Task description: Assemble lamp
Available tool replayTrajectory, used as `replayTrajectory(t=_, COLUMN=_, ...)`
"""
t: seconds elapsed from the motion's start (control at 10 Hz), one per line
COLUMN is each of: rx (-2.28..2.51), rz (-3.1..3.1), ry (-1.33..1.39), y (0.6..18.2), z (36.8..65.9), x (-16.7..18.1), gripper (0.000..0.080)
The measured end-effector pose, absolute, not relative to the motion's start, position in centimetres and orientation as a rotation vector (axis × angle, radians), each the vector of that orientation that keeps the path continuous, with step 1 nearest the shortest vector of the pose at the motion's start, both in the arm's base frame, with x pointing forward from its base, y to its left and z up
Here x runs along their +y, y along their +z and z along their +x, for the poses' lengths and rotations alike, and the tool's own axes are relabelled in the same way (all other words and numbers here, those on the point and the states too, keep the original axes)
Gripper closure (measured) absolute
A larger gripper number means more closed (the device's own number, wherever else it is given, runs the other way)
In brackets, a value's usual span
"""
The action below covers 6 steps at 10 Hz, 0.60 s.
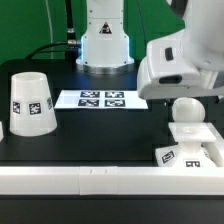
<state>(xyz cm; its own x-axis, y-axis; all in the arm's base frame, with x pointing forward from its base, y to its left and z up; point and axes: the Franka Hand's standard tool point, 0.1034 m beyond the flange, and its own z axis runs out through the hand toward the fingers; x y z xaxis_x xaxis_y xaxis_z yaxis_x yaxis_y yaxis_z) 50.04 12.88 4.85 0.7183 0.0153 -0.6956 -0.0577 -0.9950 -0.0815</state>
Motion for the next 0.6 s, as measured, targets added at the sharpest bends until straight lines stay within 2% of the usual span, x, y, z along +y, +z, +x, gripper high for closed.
replayTrajectory(t=0.2, rx=0.033, rz=-2.755, ry=1.297, y=3.9, z=49.4, x=12.4, gripper=0.0101)
replayTrajectory(t=0.6, rx=0.050, rz=-2.756, ry=1.304, y=2.4, z=49.0, x=12.3, gripper=0.0101)
